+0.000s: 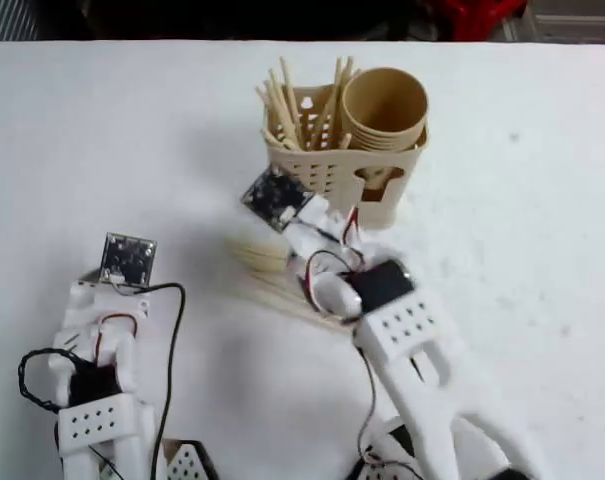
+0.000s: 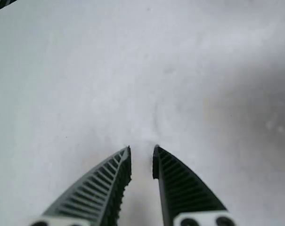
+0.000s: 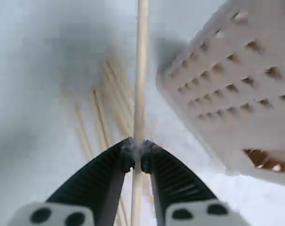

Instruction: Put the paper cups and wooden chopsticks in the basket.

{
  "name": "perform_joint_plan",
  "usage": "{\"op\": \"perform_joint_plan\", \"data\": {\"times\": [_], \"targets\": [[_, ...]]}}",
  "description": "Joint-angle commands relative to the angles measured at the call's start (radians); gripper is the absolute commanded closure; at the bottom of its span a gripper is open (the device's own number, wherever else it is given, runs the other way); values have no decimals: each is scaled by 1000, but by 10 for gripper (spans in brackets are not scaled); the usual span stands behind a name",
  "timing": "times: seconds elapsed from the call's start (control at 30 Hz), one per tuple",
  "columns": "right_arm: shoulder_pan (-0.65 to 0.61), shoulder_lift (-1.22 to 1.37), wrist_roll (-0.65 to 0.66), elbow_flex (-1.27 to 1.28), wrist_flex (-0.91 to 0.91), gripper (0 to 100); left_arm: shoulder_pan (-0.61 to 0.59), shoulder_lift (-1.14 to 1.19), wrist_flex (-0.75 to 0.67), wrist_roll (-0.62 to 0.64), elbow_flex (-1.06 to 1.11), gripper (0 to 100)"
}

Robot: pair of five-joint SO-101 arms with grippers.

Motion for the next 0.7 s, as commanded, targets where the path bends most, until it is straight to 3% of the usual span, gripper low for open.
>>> {"op": "perform_joint_plan", "data": {"times": [0.0,0.1,0.27,0.4,0.67], "targets": [[13,-119,-37,-196,1,982,10,-13,-23,6,-5,906],[13,-111,-44,-379,16,982,10,-13,-23,6,-5,906],[13,33,-181,-692,5,982,10,-13,-23,6,-5,906],[13,202,-219,-893,-101,981,10,-13,-21,6,-5,906],[50,432,-216,-974,-289,981,10,-13,-21,6,-5,906]]}}
